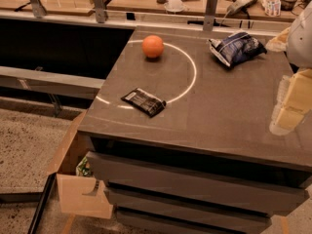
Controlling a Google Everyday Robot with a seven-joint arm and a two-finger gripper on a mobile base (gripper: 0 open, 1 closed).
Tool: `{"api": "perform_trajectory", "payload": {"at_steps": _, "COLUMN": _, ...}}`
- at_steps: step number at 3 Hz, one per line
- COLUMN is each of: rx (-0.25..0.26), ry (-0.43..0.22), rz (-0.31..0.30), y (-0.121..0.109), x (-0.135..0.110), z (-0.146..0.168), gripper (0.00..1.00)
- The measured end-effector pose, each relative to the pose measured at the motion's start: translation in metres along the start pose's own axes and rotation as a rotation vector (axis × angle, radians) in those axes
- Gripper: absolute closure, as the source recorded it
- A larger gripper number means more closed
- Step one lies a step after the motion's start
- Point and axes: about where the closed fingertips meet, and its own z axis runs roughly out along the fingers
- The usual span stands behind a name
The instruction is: Move blue chip bag near rxbar chocolate
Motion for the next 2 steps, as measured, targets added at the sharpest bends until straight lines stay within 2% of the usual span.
{"api": "perform_trajectory", "payload": {"at_steps": 1, "rx": 0.0, "ry": 0.0, "rz": 0.0, "y": 0.0, "x": 0.0, "z": 0.0, "gripper": 0.0}}
{"api": "perform_trajectory", "payload": {"at_steps": 2, "rx": 0.031, "ry": -0.048, "rz": 0.019, "y": -0.0093, "x": -0.0012, "z": -0.0005, "gripper": 0.0}}
